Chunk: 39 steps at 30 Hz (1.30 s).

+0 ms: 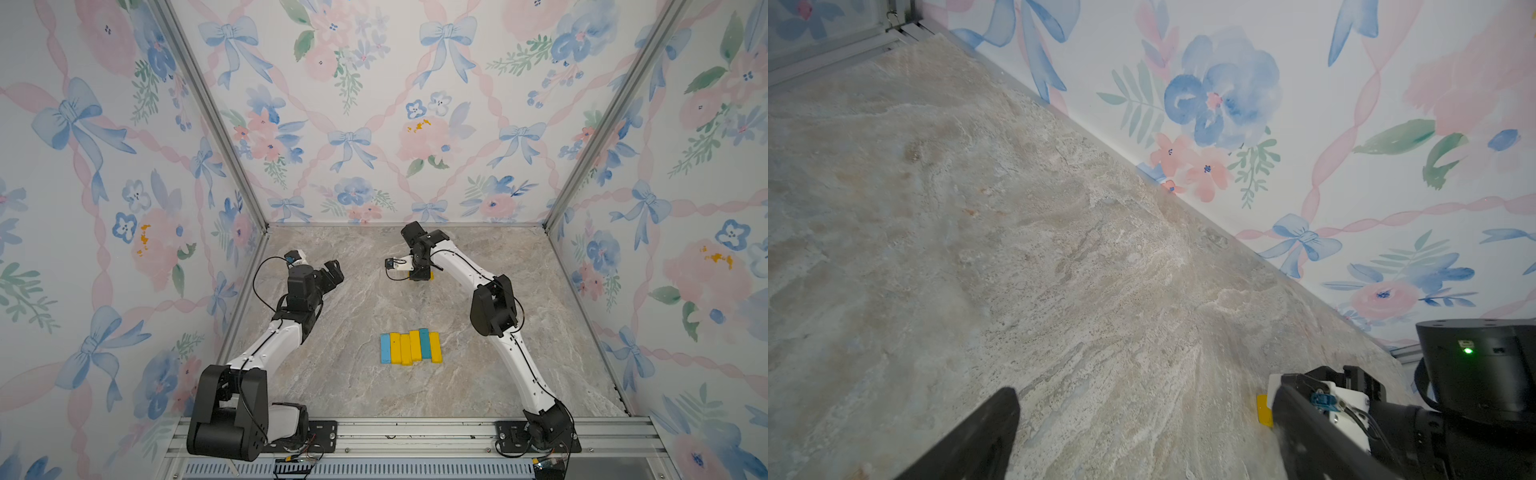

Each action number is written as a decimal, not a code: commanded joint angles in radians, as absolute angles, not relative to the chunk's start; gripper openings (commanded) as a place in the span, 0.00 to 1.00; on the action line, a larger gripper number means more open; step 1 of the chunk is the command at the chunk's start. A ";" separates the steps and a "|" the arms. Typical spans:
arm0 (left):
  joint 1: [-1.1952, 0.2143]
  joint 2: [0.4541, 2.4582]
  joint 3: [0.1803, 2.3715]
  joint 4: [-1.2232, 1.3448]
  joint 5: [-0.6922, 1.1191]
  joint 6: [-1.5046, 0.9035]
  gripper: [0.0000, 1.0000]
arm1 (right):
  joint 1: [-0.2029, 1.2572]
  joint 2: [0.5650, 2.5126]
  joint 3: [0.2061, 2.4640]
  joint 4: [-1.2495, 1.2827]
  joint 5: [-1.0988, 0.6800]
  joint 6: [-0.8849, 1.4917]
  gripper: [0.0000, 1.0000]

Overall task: Assemble the number 8 with building blocks
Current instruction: Place the building block at the center of the board, then pick up the building block from the center of the board.

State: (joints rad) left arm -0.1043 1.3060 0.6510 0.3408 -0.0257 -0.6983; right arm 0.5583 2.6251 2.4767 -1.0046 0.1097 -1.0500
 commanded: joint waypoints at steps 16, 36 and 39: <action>-0.411 1.243 0.517 0.072 -0.104 -0.773 0.88 | 0.563 2.021 2.155 -0.832 0.117 -0.272 0.74; -0.831 1.390 0.465 -0.033 -0.263 -0.959 0.90 | 0.443 1.703 1.565 -0.689 0.130 0.008 0.74; -0.854 1.448 0.484 -0.035 -0.282 -0.959 0.89 | 0.442 1.677 1.541 -0.677 0.117 0.014 0.74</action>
State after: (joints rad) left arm -0.8379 1.3819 0.5003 0.0441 -0.2844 -0.9260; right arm 0.4465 1.7187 1.5608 -0.7120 0.1341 -0.0208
